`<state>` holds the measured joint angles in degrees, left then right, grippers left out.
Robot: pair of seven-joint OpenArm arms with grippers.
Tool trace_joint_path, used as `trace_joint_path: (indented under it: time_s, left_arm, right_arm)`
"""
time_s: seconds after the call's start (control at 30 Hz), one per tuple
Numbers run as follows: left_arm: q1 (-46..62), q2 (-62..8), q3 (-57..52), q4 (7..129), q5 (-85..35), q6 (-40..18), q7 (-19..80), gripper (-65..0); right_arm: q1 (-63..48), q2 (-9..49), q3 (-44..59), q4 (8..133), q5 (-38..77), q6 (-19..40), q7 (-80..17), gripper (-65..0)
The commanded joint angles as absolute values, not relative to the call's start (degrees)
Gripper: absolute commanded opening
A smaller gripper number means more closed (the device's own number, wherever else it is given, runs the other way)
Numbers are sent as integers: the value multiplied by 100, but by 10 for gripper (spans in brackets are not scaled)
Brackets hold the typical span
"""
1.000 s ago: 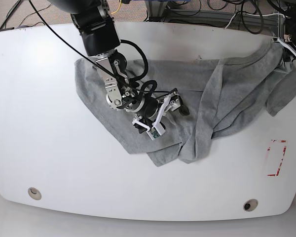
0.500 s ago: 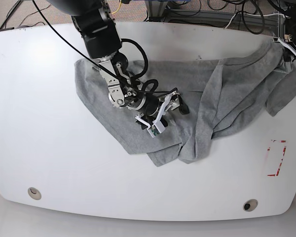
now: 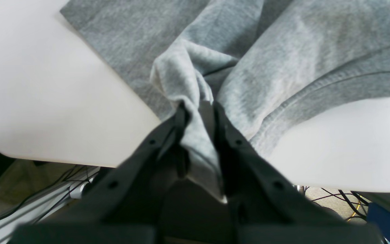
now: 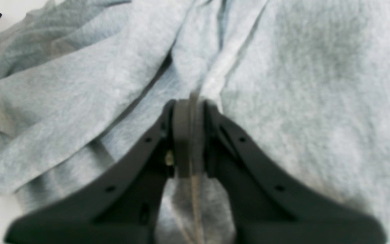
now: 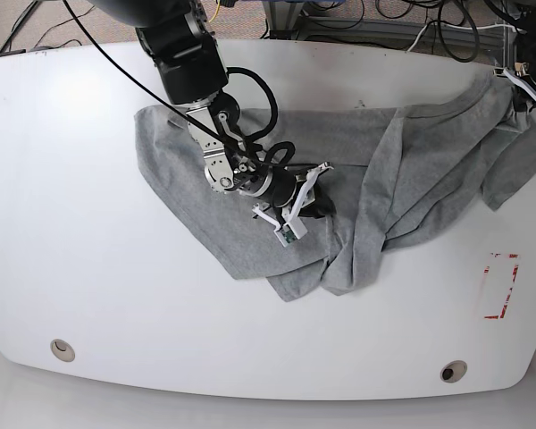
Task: Layout the t-shirt on the table in an organized manner, then fold the t-shirt properly
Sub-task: 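Lower the right gripper and pinch fabric at the t-shirt's middle, then lift the grey t-shirt high with both grippers, shaking it out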
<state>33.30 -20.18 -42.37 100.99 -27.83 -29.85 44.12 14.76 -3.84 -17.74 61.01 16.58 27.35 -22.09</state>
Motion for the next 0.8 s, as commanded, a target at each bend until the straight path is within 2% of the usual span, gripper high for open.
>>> trace_joint_path:
  time_s: [0.0,0.03,0.37,0.77]
  left_arm:
    - [3345,-2123,-4295,10193,-2818,-2976,4321,-650]
    - [3345,-2123,-4295,10193,-2818,-2976,4321,-650]
    - [3266,-2123,-4286,10193,-2818,-2976,4321,-650]
    - [2985,-2123,-3960,10211,-2826,-2976,4321,-650]
  right_arm:
    - [1613,-418,-1974,6255,1763,2774,-2097,-633]
    - [1613,-418,-2026,6316,1754,2774,-2105,-650]
    - [1332,-347,-2088,7301,1736,2765,-2686,-650]
    - [866,479,-1903,9253,1771,2765,-3829,-650]
